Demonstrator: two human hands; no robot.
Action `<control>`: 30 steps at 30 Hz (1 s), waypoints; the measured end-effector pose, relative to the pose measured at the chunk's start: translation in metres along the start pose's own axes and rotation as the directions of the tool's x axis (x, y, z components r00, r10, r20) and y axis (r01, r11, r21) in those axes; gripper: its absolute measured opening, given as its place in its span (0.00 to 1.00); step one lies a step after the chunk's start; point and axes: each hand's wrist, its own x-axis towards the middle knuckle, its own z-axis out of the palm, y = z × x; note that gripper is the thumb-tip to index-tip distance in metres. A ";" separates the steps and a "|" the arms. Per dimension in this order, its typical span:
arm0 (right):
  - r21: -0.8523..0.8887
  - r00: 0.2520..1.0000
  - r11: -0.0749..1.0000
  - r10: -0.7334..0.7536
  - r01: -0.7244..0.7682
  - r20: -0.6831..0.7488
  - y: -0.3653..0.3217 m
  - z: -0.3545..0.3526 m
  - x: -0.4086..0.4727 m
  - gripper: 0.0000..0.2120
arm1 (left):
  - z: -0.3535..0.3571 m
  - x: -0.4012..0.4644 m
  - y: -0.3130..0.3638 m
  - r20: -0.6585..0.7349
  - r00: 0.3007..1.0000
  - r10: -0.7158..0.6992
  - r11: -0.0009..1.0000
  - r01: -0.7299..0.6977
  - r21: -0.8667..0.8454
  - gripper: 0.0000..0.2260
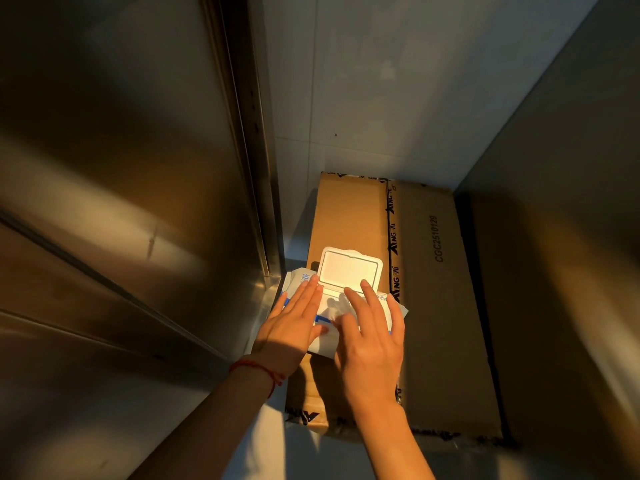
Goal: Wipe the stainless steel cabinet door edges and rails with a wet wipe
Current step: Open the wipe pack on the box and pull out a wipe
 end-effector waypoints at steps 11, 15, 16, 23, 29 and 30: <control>0.052 0.987 0.991 -0.114 0.121 -0.117 0.007 -0.004 -0.005 0.07 | -0.005 -0.001 0.002 0.025 1.000 -0.008 0.999 0.008 -0.032 0.32; 0.109 0.981 0.984 -0.122 0.139 -0.154 0.008 -0.007 -0.005 0.08 | -0.006 -0.003 0.003 -0.012 1.000 -0.023 0.988 0.021 -0.152 0.32; 0.128 0.979 0.981 -0.123 0.144 -0.163 0.007 -0.007 -0.004 0.10 | -0.005 -0.003 0.003 -0.023 0.999 -0.040 0.976 0.034 -0.214 0.32; 0.165 0.951 0.965 -0.154 0.203 -0.266 0.008 -0.013 -0.003 0.21 | 0.001 -0.003 0.000 -0.047 0.993 -0.104 0.911 0.076 -0.406 0.34; 0.136 0.945 0.966 -0.178 0.222 -0.275 0.011 -0.022 -0.008 0.17 | 0.001 -0.003 0.000 -0.030 0.986 -0.163 0.886 0.133 -0.443 0.35; 0.131 0.942 0.965 -0.182 0.226 -0.283 0.011 -0.023 -0.009 0.14 | 0.000 -0.004 0.000 -0.042 0.989 -0.139 0.899 0.108 -0.424 0.35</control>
